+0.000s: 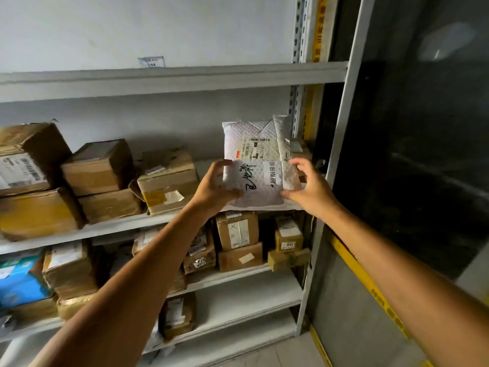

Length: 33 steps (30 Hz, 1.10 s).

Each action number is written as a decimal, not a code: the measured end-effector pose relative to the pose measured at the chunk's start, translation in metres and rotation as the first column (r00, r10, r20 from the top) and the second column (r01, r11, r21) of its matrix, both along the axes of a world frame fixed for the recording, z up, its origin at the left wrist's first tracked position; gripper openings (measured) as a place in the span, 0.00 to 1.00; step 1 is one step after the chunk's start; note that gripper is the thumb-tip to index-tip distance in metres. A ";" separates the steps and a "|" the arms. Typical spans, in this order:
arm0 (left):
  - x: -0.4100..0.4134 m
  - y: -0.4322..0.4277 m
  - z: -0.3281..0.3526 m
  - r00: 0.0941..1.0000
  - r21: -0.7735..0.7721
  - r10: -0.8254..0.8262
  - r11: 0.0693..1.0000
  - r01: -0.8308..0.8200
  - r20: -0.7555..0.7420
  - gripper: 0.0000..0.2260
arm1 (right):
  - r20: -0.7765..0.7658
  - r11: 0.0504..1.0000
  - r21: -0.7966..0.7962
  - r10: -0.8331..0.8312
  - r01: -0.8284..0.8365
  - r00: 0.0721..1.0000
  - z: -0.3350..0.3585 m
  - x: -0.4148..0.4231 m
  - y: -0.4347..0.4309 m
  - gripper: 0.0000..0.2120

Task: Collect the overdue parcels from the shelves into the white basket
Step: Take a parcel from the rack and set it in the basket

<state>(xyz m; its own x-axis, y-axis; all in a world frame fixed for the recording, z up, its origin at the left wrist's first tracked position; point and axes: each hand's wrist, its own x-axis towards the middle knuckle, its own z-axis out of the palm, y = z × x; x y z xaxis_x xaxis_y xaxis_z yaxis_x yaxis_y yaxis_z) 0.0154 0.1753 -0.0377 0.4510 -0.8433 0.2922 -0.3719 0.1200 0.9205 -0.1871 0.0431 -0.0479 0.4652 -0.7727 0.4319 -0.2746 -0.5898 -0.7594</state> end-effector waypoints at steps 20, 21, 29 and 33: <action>0.009 -0.005 -0.104 0.754 0.076 -0.647 0.751 0.655 -0.110 0.30 | -0.068 0.827 0.129 -0.543 0.547 0.837 -0.100 -0.034 0.159 0.39; 0.006 0.001 -0.108 0.730 0.091 -0.672 0.725 0.683 -0.127 0.30 | -0.074 0.813 0.121 -0.566 0.570 0.821 -0.104 -0.036 0.173 0.39; -0.039 0.040 -0.133 0.602 0.085 -0.795 0.596 0.799 -0.083 0.30 | -0.084 0.698 0.215 -0.684 0.683 0.725 -0.112 -0.067 0.267 0.38; -0.062 0.070 -0.138 0.559 0.105 -0.827 0.552 0.827 -0.062 0.30 | -0.073 0.641 0.240 -0.737 0.729 0.672 -0.117 -0.081 0.311 0.37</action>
